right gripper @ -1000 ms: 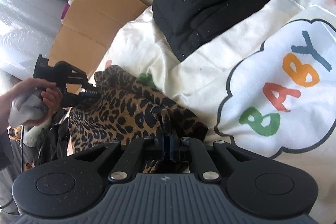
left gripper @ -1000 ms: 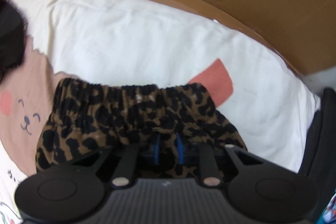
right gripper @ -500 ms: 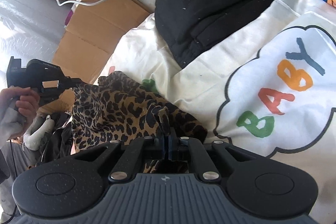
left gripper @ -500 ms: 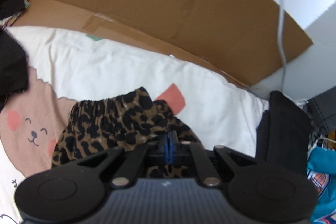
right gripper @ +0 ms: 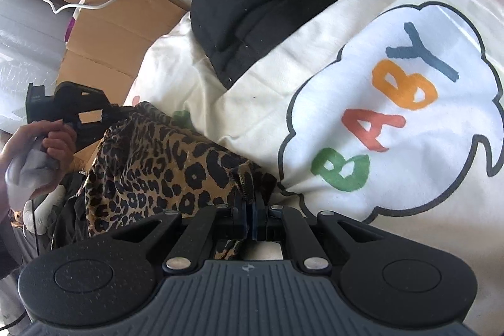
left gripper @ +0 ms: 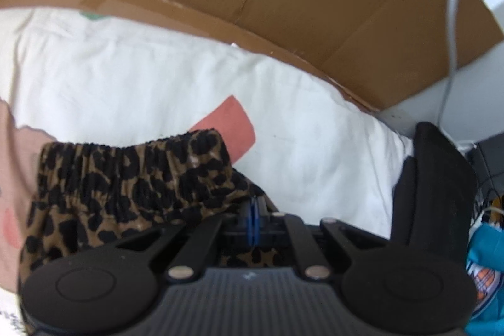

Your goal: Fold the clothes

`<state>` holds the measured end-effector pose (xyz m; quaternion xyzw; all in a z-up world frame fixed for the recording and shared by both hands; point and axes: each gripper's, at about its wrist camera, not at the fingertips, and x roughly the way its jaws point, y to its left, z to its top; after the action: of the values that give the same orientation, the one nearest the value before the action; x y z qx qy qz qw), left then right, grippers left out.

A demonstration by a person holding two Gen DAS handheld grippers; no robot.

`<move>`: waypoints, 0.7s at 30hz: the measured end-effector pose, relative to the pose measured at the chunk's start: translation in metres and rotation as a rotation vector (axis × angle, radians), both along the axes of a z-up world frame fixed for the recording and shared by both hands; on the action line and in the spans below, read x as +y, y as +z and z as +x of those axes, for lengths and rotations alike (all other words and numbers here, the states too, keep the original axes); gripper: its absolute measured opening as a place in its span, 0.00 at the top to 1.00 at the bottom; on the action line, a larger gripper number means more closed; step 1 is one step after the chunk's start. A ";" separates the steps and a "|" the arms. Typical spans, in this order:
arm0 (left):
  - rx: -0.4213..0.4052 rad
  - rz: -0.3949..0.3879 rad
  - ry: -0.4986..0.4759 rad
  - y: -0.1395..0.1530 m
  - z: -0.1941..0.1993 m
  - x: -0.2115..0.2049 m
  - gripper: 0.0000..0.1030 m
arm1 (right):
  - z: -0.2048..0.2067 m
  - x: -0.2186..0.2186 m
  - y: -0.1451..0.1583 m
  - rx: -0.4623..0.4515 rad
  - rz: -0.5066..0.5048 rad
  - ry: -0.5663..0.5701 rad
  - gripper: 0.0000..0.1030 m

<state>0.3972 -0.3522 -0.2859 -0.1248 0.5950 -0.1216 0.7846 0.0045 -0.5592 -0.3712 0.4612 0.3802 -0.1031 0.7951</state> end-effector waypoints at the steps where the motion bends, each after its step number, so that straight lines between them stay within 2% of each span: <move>1: 0.005 -0.004 0.000 -0.005 0.002 -0.002 0.99 | 0.000 0.001 0.001 0.002 -0.008 0.006 0.99; 3: 0.014 -0.013 0.001 -0.015 0.005 -0.006 0.99 | 0.001 0.003 0.005 -0.003 -0.022 0.016 0.99; 8: 0.012 -0.091 0.023 -0.008 0.006 -0.007 0.99 | -0.004 0.001 0.009 -0.035 -0.011 0.007 0.99; 10: 0.008 -0.061 -0.001 -0.010 0.006 -0.012 0.98 | -0.002 0.002 0.007 -0.012 -0.018 0.019 0.98; 11: 0.020 -0.038 -0.013 -0.014 0.007 -0.014 0.97 | -0.001 0.002 0.007 -0.004 -0.021 0.023 0.97; 12: 0.051 -0.046 -0.007 -0.017 0.007 -0.013 0.96 | -0.001 0.003 0.008 0.000 -0.019 0.022 0.96; 14: 0.099 -0.084 0.017 -0.020 0.007 -0.008 0.87 | -0.003 0.002 0.010 -0.007 -0.012 0.016 0.96; 15: 0.087 -0.096 0.017 -0.014 0.005 -0.005 0.83 | -0.003 0.002 0.012 -0.011 -0.013 0.014 0.95; 17: 0.060 -0.119 0.015 -0.002 0.001 0.000 0.59 | -0.004 0.000 0.014 -0.017 -0.021 0.003 0.95; 19: 0.029 -0.118 -0.009 0.012 -0.004 0.003 0.46 | -0.004 -0.002 0.015 -0.021 -0.023 -0.016 0.94; 21: 0.011 -0.126 -0.040 0.022 -0.009 0.006 0.46 | -0.004 -0.004 0.015 -0.024 -0.022 -0.025 0.94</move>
<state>0.3879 -0.3466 -0.2639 -0.1626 0.5930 -0.1737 0.7692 0.0008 -0.5628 -0.3566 0.4581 0.3637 -0.1117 0.8033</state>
